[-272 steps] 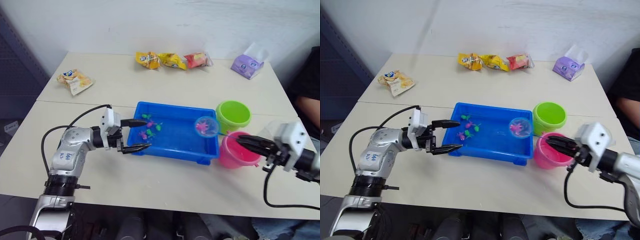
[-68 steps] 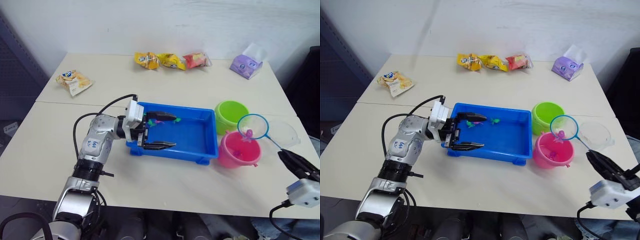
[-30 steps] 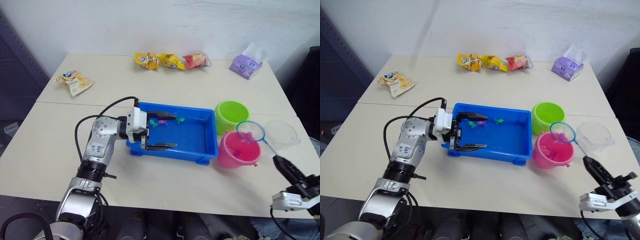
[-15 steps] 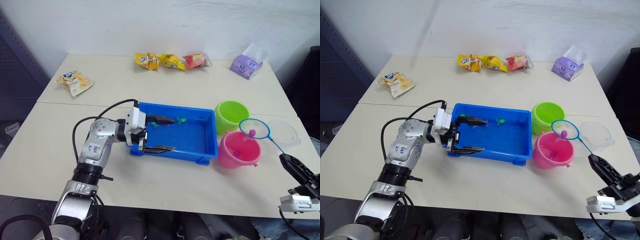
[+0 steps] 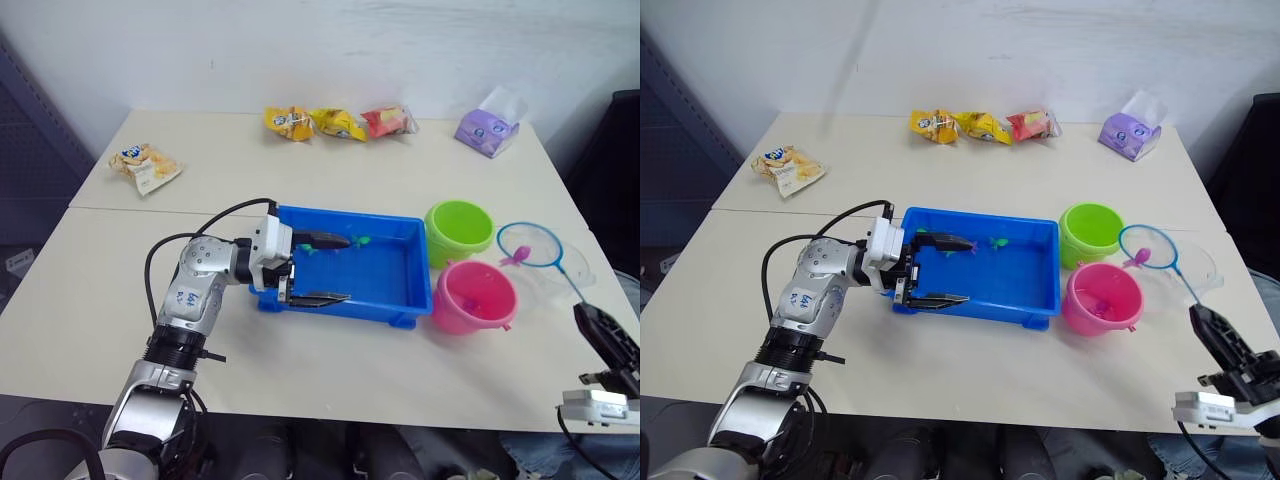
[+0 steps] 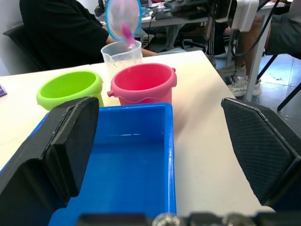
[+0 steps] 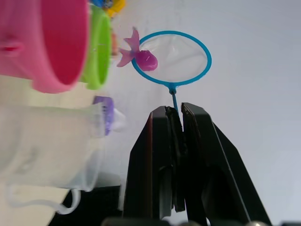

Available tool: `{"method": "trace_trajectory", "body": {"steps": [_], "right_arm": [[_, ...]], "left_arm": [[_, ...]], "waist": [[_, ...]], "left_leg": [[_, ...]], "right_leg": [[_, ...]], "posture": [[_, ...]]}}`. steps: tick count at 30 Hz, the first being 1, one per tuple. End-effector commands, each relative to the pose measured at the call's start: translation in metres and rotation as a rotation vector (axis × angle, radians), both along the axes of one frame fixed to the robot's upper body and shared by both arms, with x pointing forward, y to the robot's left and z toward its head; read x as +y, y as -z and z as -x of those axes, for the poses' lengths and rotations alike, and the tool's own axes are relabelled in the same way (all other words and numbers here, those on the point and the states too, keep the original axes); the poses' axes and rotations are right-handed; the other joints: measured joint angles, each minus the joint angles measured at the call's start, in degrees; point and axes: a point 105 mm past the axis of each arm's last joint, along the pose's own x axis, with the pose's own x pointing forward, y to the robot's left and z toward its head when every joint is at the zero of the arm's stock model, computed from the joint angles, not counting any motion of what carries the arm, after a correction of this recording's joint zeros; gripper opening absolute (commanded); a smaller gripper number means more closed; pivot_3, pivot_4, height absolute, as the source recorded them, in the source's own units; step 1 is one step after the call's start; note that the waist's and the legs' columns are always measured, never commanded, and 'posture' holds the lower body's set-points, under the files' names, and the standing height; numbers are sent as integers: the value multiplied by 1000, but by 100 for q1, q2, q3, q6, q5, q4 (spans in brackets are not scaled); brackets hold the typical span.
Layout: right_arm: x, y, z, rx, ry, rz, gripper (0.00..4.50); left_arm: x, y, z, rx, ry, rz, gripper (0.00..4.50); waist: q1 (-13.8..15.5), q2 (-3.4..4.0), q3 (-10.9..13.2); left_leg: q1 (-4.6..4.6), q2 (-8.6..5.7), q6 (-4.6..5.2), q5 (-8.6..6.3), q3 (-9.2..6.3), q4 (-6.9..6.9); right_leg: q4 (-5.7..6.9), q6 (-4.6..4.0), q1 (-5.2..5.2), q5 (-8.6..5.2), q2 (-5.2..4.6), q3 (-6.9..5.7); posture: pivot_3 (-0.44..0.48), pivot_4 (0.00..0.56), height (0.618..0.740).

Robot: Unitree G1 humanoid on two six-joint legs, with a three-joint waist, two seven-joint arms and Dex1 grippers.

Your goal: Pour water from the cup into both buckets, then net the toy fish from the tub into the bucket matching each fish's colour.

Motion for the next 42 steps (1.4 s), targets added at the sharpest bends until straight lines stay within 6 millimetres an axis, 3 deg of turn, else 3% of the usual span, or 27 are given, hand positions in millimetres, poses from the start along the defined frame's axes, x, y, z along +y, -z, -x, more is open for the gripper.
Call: {"method": "trace_trajectory", "body": {"steps": [1,3,8,10,12,16,17,19,21,25,42], "right_arm": [[-2,42,0,154,21,-49,0],[-2,49,0,170,20,-58,0],[2,2,3,-4,-5,-11,0],[2,-7,4,-48,1,-13,0],[-2,3,2,-11,23,-19,0],[-9,55,-2,184,51,-41,0],[-8,53,-1,165,41,-37,0],[-4,19,0,42,17,3,0],[0,0,3,-14,7,33,0],[-5,10,5,38,24,32,0],[-8,16,-10,80,-2,100,0]], "left_arm": [[-2,-6,2,-34,7,21,4485],[-3,-6,3,-36,16,17,4485],[-1,-7,0,-44,10,16,4485],[-2,-7,-1,-45,10,17,4485],[-3,-6,-1,-45,10,21,4485],[-7,-3,0,-38,21,28,4485],[-7,-2,0,-41,28,21,4485],[-6,-4,-1,-48,23,22,4485],[-4,-6,-3,-50,12,29,4485],[-5,-4,-3,-49,13,30,4485],[-7,-4,-5,-54,6,38,4485]], "waist": [[0,-7,-2],[15,-4,-2],[1,8,-6],[-15,5,-6],[-12,2,-6],[-2,-4,-4],[16,-1,-5],[35,32,-10],[25,41,-12],[-25,-6,-21],[-2,-6,-21]], "left_leg": [[0,0,0,0,-1,-1],[-3,-2,1,0,0,-2],[-4,-3,3,-1,1,0],[0,-2,3,-1,4,-1],[2,2,1,-1,3,-1],[-1,0,1,-1,3,0],[-2,-1,2,-1,4,0],[-6,-5,4,-1,3,-3],[-6,-6,4,-1,5,-5],[8,3,2,-1,8,-2],[1,1,1,-2,10,-1]], "right_leg": [[-2,0,0,0,0,0],[-4,0,-2,0,-1,-1],[-1,0,-4,0,-4,0],[2,1,-3,0,-2,4],[2,1,-2,0,2,4],[-2,0,-2,0,1,3],[-4,1,-2,0,0,3],[-2,0,-7,-1,-4,2],[-1,1,-10,-2,-4,5],[2,6,3,0,5,11],[-2,6,-3,0,6,16]], "posture": [[0,150,740],[0,150,740],[0,150,740],[0,150,740],[0,150,740],[0,150,740],[0,150,740],[0,150,740],[0,150,740],[0,150,740],[0,150,740]]}}
